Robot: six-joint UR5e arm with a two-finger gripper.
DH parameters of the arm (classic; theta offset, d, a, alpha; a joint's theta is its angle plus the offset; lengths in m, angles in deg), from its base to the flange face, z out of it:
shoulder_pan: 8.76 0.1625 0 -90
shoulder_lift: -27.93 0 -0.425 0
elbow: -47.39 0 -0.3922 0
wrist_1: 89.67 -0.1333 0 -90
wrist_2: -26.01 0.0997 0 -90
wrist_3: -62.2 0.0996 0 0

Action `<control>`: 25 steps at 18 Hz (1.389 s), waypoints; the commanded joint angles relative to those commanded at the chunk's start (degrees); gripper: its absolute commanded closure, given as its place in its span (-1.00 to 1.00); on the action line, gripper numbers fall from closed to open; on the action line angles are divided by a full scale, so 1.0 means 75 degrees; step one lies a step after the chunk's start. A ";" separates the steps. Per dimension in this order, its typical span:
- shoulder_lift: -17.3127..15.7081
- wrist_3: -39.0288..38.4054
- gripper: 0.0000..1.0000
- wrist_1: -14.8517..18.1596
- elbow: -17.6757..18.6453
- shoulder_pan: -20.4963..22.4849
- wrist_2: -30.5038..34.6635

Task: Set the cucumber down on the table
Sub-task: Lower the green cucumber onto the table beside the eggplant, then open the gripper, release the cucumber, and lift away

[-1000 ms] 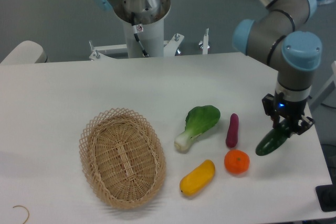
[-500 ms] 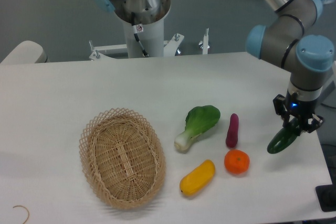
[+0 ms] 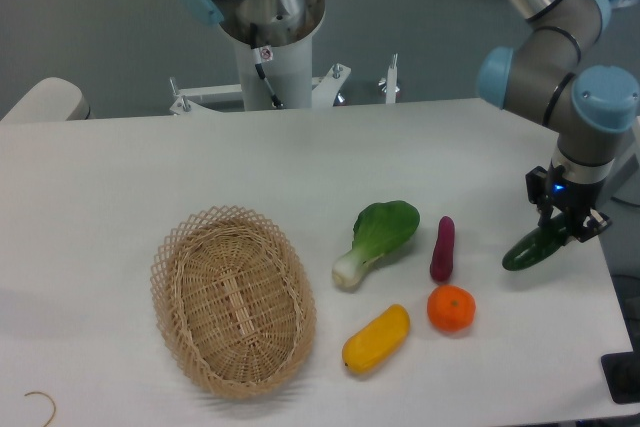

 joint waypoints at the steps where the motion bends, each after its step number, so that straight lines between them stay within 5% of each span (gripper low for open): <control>1: -0.0047 0.0000 0.44 0.0000 0.0094 0.0000 0.0000; 19: -0.0340 -0.0012 0.38 0.0000 0.0810 -0.0023 0.0012; 21: -0.0340 0.0000 0.19 0.0000 0.0821 -0.0023 0.0012; 25: -0.0340 0.0000 -1.00 -0.0012 0.0740 -0.0023 0.0000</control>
